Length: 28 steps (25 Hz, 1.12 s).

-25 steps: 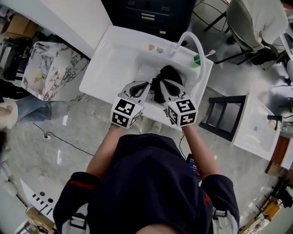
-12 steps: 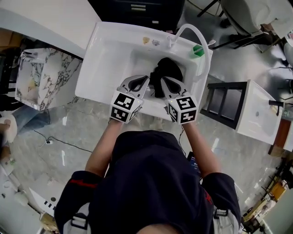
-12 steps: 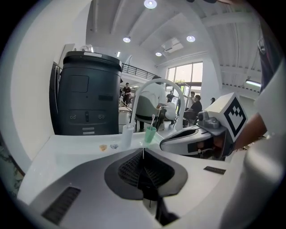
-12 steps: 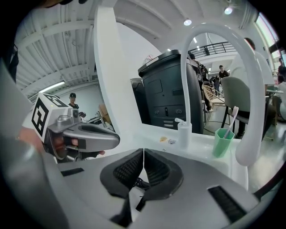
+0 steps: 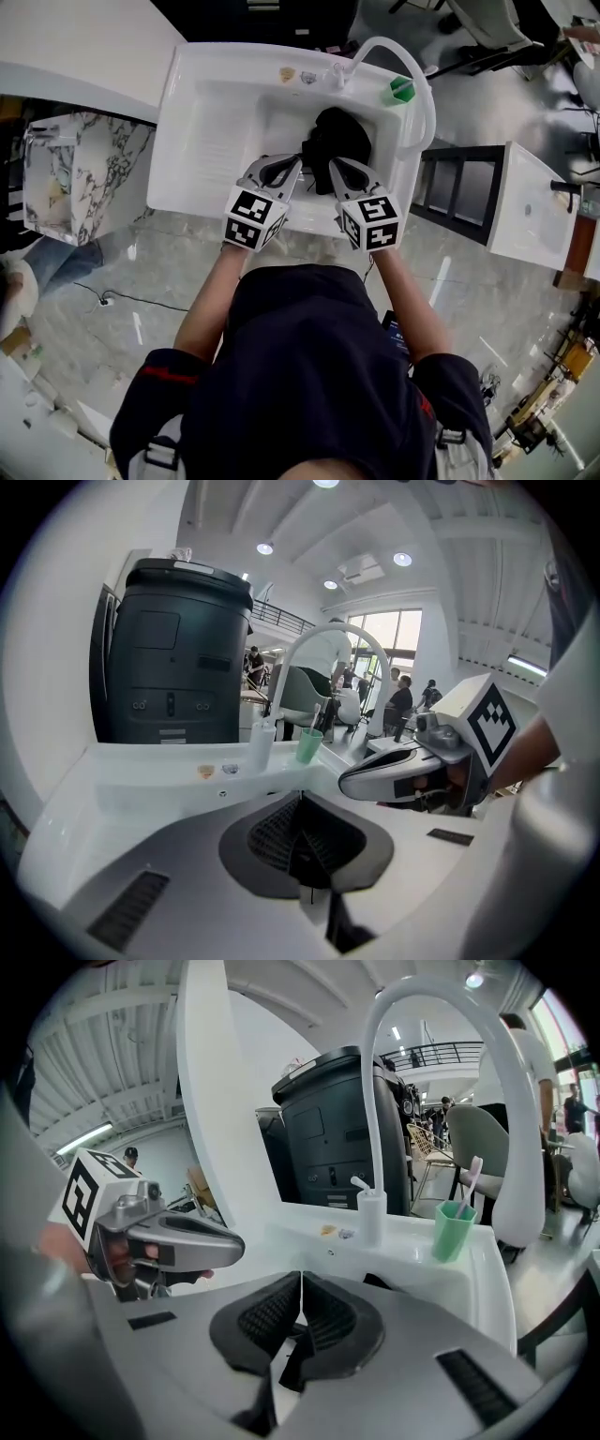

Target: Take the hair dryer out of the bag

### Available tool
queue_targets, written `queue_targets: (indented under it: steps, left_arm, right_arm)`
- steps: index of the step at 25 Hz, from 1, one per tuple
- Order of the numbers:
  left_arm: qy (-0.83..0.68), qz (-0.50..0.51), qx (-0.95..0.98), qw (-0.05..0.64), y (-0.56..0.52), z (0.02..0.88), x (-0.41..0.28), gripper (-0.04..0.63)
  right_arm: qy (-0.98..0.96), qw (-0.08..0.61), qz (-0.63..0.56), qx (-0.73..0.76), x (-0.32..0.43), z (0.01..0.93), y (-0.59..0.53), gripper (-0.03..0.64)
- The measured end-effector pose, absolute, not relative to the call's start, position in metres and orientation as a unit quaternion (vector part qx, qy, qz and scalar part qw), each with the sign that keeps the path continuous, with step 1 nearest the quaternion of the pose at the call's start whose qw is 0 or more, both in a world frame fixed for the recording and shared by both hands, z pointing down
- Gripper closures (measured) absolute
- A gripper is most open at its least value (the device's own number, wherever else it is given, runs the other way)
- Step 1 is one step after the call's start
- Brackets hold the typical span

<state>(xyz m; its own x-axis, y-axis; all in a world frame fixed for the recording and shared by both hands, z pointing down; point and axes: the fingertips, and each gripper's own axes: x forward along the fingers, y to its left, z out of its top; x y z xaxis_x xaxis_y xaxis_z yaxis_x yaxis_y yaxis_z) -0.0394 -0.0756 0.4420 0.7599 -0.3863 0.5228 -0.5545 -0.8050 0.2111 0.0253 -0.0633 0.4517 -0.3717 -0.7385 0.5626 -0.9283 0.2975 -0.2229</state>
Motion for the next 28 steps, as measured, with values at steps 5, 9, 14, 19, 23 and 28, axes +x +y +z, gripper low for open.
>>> queue_targets:
  steps: [5,9,14,19,23,28]
  left_arm:
    - [-0.239,0.242,0.922,0.186,-0.077,0.454,-0.038,0.577]
    - [-0.228,0.250,0.920,0.197,-0.076,0.465,-0.041,0.577]
    - [-0.216,0.261,0.918,0.206,-0.074,0.479,-0.039,0.577]
    - [-0.206,0.268,0.917,0.213,-0.073,0.489,-0.038,0.577]
    - [-0.200,0.276,0.915,0.218,-0.075,0.499,-0.038,0.577]
    - [-0.194,0.283,0.913,0.219,-0.077,0.507,-0.037,0.577]
  right_arm:
    - [-0.774,0.188,0.274,0.538,0.027,0.464,-0.064,0.581]
    - [-0.762,0.198,0.294,0.542,0.026,0.477,-0.066,0.581]
    - [-0.752,0.222,0.312,0.537,0.024,0.498,-0.066,0.581]
    - [-0.747,0.248,0.323,0.526,0.022,0.519,-0.064,0.580]
    - [-0.744,0.271,0.325,0.518,0.022,0.532,-0.065,0.578]
    - [-0.742,0.295,0.329,0.504,0.019,0.548,-0.064,0.521]
